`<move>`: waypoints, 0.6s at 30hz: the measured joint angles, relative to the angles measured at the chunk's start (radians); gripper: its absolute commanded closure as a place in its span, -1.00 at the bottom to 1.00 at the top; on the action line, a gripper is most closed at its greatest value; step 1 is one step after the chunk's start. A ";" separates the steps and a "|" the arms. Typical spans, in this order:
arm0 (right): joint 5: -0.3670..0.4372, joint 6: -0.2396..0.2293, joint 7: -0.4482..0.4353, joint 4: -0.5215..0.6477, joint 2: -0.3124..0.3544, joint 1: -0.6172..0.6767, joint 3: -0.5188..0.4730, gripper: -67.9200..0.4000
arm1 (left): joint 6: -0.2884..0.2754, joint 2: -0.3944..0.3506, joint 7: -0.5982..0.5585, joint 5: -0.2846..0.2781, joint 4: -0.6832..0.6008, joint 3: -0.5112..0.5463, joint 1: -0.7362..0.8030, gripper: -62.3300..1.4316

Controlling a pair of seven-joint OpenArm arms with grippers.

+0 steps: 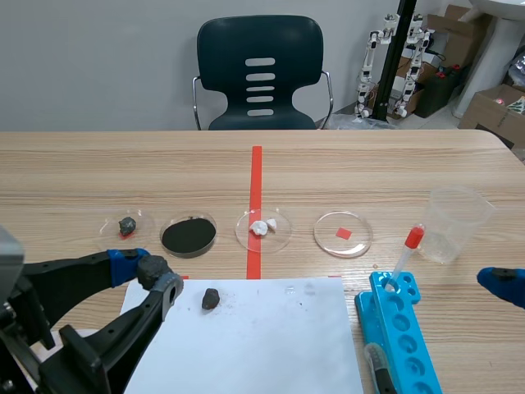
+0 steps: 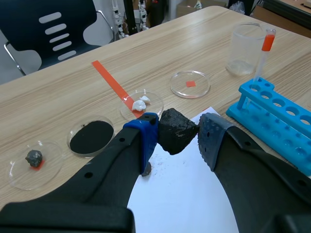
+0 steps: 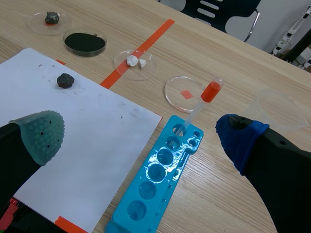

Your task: Pick up the right mineral with the left hand

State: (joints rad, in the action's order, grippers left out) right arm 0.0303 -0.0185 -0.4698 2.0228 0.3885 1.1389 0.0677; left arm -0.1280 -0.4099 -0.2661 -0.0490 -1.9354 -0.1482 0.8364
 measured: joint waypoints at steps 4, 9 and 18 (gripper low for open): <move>0.000 0.000 0.000 0.000 0.000 0.000 0.000 -1.00 | 0.000 0.000 0.072 0.000 0.000 0.000 0.000 0.54; 0.000 0.000 0.000 0.000 0.000 0.000 0.000 -1.00 | 0.000 0.000 0.108 0.000 0.000 0.000 0.000 0.54; 0.000 0.000 0.000 0.000 0.000 0.000 0.000 -1.00 | 0.000 0.000 0.105 0.000 0.000 0.000 0.000 0.54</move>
State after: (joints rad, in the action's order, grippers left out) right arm 0.0303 -0.0189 -0.4698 2.0228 0.3885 1.1389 0.0677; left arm -0.1280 -0.4099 -0.1616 -0.0490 -1.9354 -0.1482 0.8364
